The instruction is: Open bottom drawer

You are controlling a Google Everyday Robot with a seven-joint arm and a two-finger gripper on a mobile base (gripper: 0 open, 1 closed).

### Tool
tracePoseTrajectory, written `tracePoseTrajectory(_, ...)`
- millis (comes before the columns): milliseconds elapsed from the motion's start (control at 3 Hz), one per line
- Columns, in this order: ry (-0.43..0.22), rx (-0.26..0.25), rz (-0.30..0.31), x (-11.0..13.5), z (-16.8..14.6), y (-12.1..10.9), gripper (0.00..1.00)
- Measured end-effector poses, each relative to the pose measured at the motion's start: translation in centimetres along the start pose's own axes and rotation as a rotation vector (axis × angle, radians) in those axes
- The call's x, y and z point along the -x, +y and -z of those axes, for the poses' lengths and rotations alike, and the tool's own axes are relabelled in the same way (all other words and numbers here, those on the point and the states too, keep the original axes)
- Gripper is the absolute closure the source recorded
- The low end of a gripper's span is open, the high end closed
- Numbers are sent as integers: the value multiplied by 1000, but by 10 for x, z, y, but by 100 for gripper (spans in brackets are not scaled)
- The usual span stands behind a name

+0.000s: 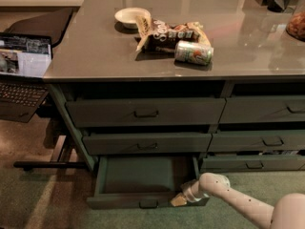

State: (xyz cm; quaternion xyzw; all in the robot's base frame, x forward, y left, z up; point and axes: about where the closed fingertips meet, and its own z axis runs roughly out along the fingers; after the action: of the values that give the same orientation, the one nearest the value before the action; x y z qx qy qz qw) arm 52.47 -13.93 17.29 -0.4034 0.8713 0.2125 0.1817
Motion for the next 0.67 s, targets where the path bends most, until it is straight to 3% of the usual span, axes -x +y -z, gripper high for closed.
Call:
tracePoseTrajectory(333, 0, 0, 0, 1, 2, 0, 63)
tracePoseTrajectory(667, 31, -11, -15, -16, 7, 10, 60)
